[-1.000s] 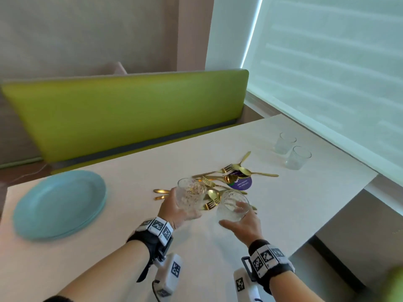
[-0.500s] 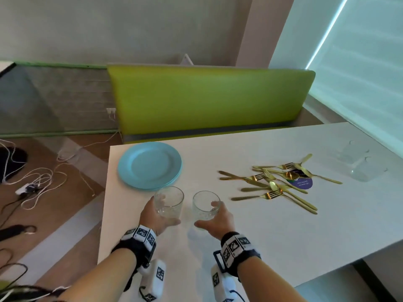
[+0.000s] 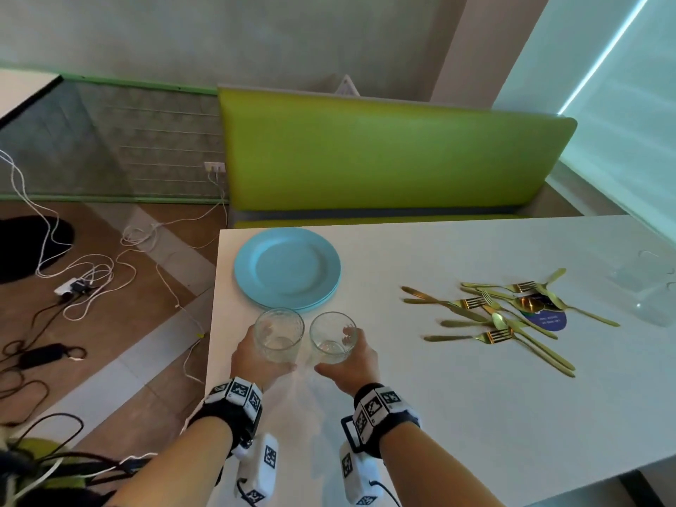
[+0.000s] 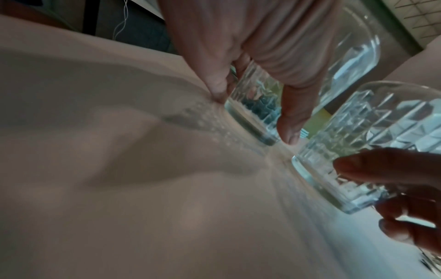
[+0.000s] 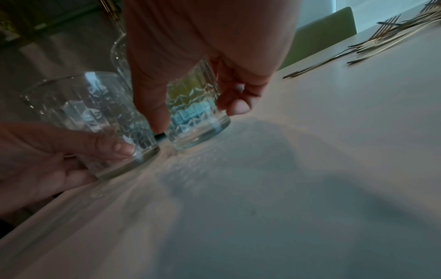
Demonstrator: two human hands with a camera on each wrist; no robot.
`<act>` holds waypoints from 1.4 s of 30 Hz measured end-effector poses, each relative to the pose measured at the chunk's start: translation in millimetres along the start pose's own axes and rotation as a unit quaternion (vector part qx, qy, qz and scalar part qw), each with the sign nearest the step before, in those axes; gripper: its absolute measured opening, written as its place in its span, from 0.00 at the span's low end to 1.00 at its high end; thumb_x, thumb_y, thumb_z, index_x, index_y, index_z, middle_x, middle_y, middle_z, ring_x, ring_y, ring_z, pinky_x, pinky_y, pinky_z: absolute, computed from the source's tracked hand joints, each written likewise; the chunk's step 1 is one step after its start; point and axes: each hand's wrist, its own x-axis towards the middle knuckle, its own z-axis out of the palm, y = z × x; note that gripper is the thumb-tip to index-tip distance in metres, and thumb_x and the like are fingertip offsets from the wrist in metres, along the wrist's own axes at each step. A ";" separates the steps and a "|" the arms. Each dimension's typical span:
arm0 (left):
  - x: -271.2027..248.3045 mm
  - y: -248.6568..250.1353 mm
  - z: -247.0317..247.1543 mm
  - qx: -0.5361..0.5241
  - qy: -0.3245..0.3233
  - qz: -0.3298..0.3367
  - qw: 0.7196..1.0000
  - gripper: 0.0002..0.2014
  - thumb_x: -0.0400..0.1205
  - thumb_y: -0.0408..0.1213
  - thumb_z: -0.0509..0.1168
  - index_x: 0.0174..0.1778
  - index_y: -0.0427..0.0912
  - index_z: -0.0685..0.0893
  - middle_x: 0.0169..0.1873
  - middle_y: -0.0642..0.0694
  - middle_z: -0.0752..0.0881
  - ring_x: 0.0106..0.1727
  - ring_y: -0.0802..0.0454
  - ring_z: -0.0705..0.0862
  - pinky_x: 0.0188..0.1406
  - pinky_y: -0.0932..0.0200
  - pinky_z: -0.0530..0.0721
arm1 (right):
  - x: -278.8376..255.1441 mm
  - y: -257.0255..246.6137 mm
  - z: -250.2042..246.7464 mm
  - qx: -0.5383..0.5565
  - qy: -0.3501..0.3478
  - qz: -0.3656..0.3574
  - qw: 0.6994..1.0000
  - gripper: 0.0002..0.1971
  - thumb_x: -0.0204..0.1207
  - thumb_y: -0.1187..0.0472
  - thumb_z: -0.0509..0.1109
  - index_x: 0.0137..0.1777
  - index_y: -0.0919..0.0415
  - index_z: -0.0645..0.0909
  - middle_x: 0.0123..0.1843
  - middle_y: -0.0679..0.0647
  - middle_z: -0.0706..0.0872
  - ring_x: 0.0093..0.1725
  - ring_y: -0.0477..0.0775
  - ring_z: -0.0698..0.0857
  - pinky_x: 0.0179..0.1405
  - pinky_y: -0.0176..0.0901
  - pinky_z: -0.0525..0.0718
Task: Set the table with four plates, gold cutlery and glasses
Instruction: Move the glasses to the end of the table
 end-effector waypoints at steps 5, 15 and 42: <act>13.6 0.6 -3.3 0.039 0.010 -0.017 0.999 0.41 0.59 0.31 0.82 0.68 0.39 0.74 0.62 0.40 0.82 0.66 0.41 0.80 0.64 0.55 0.77 | 12.1 -10.1 8.5 0.007 0.009 0.004 1.000 0.39 0.61 0.57 0.82 0.72 0.55 0.68 0.65 0.54 0.83 0.64 0.55 0.81 0.58 0.35 0.76; 24.4 11.6 -3.6 0.046 0.028 -0.021 0.998 0.37 0.63 0.31 0.80 0.68 0.39 0.73 0.62 0.39 0.83 0.65 0.39 0.81 0.64 0.53 0.78 | 35.2 -23.6 14.4 0.038 -0.004 0.004 0.999 0.40 0.61 0.59 0.82 0.73 0.55 0.67 0.64 0.55 0.83 0.63 0.55 0.81 0.51 0.30 0.72; -14.4 60.0 -1.6 -0.010 0.240 0.154 0.959 0.64 0.49 0.72 0.67 0.73 0.27 0.67 0.74 0.28 0.66 0.76 0.31 0.62 0.76 0.42 0.57 | 24.3 -12.8 -73.4 0.053 -0.021 0.027 0.998 0.37 0.68 0.66 0.78 0.76 0.58 0.67 0.68 0.57 0.82 0.65 0.53 0.82 0.56 0.33 0.76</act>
